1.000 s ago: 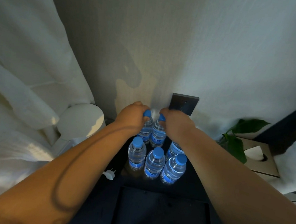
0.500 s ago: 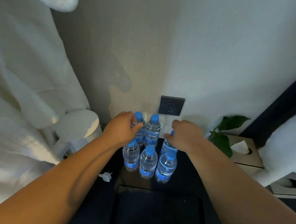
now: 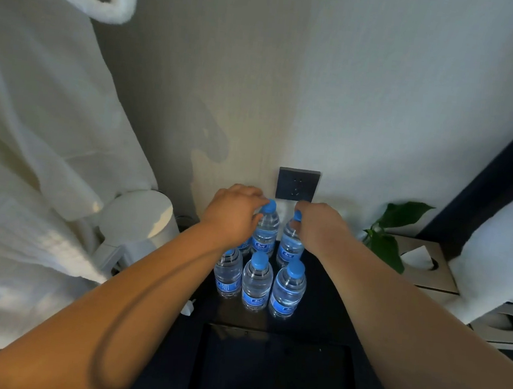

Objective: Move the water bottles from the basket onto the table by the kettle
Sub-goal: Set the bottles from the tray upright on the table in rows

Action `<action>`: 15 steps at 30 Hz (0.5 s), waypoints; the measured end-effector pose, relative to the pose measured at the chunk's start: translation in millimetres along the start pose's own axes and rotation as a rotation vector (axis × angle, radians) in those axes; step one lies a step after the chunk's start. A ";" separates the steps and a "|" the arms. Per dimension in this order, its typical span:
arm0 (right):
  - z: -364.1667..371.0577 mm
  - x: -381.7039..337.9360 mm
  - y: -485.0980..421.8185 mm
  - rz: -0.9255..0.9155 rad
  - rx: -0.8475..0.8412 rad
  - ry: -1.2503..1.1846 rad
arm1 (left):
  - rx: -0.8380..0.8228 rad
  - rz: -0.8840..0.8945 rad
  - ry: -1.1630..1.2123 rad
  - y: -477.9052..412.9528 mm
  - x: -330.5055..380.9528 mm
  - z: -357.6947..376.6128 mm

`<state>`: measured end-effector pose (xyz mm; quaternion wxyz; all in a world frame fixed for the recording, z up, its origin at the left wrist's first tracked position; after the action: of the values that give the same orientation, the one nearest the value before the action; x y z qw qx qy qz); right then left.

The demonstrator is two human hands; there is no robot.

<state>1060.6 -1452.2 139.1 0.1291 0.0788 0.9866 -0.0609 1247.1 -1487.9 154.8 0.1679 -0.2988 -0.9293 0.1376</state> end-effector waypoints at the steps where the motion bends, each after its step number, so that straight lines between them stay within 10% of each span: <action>1: -0.5 -0.8 -3.0 -0.015 0.007 0.004 | -0.032 0.001 -0.019 -2.4 0.0 5.7; 15: 0.1 4.8 -16.0 -0.030 0.014 0.002 | 0.018 -0.040 0.042 11.4 -6.8 25.1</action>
<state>1053.3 -1467.3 139.4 0.1267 0.0650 0.9874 -0.0695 1248.3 -1487.0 126.5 0.1927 -0.2813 -0.9302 0.1360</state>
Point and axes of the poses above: each hand's wrist, its own y-axis away from the middle knuckle, its own z-axis out of the palm, x = y × z, the point moved 6 cm from there along -y, towards the middle knuckle, and after that the axes turned 10 degrees about x, right-handed, at the moved point
